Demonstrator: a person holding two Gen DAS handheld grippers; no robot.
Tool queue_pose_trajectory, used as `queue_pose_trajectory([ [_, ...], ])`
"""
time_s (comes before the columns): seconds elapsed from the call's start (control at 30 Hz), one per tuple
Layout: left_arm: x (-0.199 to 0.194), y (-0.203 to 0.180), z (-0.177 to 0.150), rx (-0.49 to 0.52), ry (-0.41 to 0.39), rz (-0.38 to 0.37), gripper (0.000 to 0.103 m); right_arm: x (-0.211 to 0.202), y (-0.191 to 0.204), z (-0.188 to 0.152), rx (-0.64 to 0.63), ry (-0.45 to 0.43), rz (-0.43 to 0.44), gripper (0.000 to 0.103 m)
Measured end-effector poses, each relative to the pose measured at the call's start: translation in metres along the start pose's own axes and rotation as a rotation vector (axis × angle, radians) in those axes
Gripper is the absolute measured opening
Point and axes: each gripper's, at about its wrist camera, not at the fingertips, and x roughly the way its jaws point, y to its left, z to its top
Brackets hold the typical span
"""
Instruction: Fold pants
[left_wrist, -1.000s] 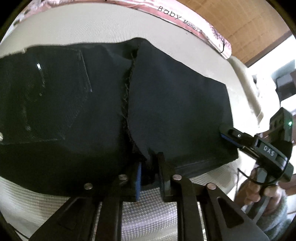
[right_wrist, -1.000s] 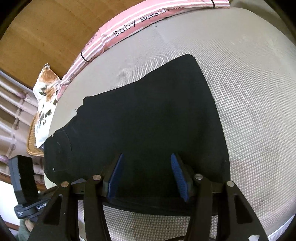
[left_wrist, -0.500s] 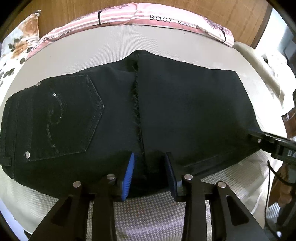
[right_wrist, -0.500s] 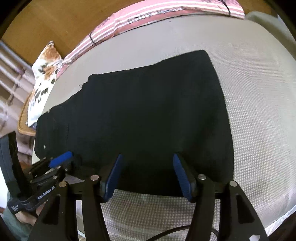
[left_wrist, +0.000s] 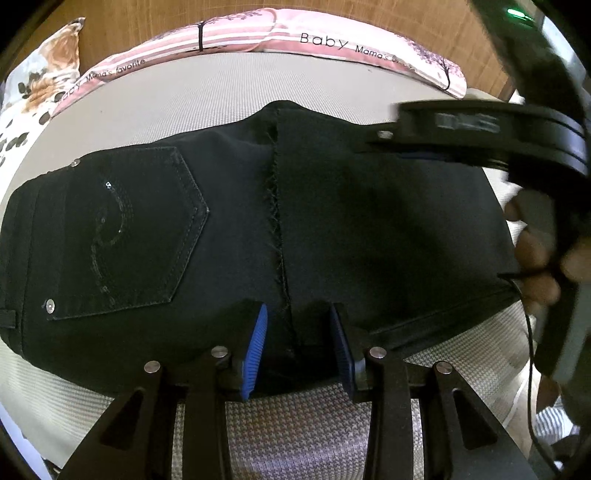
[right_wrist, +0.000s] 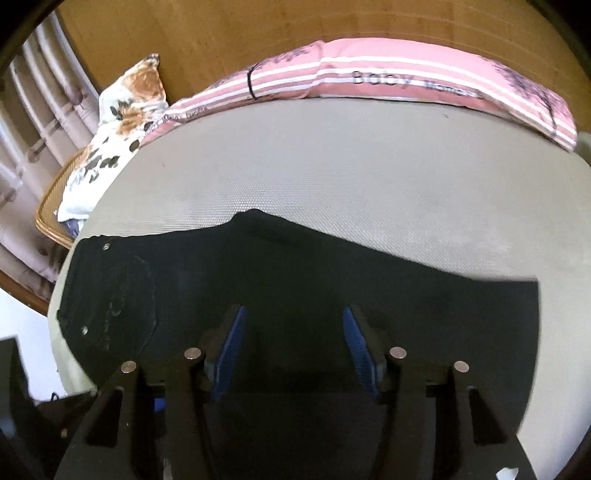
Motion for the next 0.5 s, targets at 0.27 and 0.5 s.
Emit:
queue_pose_trajectory([
  [0.27, -0.003, 0.008, -0.003, -0.016, -0.007, -0.025, 0.037, 0.028, 0.013, 0.015, -0.059, 0.019, -0.103, 0.050],
  [0.5, -0.019, 0.037, -0.004, -0.124, -0.046, -0.010, 0.037, 0.028, 0.015, 0.017, -0.061, 0.015, -0.100, 0.053],
])
